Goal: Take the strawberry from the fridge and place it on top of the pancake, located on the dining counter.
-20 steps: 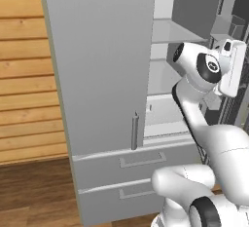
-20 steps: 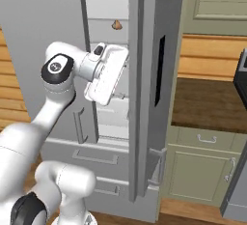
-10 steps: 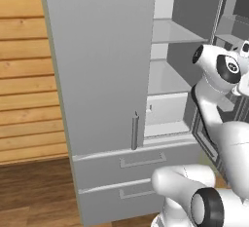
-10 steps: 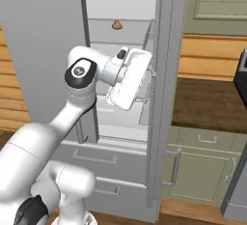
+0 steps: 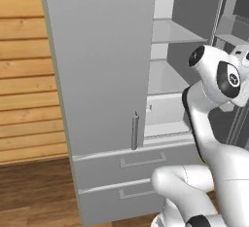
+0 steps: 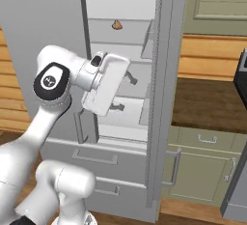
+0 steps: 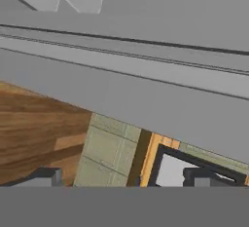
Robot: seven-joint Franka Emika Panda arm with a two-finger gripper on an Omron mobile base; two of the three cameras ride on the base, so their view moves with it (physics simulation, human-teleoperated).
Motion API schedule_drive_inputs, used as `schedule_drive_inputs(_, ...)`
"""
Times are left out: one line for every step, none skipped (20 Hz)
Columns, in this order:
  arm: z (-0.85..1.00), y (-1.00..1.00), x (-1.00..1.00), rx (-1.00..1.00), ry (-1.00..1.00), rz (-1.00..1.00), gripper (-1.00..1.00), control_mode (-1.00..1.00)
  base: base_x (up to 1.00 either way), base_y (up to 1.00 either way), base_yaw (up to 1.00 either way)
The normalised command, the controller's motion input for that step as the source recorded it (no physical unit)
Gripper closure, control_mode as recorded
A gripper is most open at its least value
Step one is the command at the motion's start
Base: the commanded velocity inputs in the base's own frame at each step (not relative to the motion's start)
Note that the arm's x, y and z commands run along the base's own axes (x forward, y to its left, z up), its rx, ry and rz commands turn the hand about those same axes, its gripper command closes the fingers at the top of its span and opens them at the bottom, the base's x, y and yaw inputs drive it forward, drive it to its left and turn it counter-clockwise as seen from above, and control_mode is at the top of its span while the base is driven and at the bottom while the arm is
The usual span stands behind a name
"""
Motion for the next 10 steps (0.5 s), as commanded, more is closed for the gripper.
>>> schedule_drive_inputs(0.01, 1.0, 0.26, 0.19, -0.49, 0.07, -1.0, -1.0, 0.0, 0.0, 0.0)
schedule_drive_inputs(0.01, 1.0, 0.37, 0.26, -0.47, 0.08, -1.0, -1.0, 0.0, 0.0, 0.0)
schedule_drive_inputs(0.0, 1.0, 0.42, 0.34, -0.43, 0.09, -1.0, -1.0, 0.0, 0.0, 0.0)
schedule_drive_inputs(0.0, 1.0, 0.41, 0.39, -0.41, 0.07, -1.0, -1.0, 0.0, 0.0, 0.0)
schedule_drive_inputs(0.0, 1.0, 0.22, 0.5, -0.45, 0.0, -1.0, -1.0, 0.0, 0.0, 0.0)
schedule_drive_inputs(0.0, 0.86, 0.2, 0.65, -0.43, 0.0, -1.0, -1.0, 0.0, 0.0, 0.0)
schedule_drive_inputs(-0.03, 0.86, 0.23, 0.69, -0.42, -0.03, -1.0, -1.0, 0.0, 0.0, 0.0)
schedule_drive_inputs(-0.19, 0.9, 0.32, 0.7, -0.41, -0.05, -1.0, -1.0, 0.0, 0.0, 0.0)
schedule_drive_inputs(-0.4, 0.91, 0.43, 0.74, -0.35, -0.02, -1.0, -1.0, 0.0, 0.0, 0.0)
schedule_drive_inputs(-0.5, 0.94, 0.54, 0.74, -0.33, -0.01, -1.0, -1.0, 0.0, 0.0, 0.0)
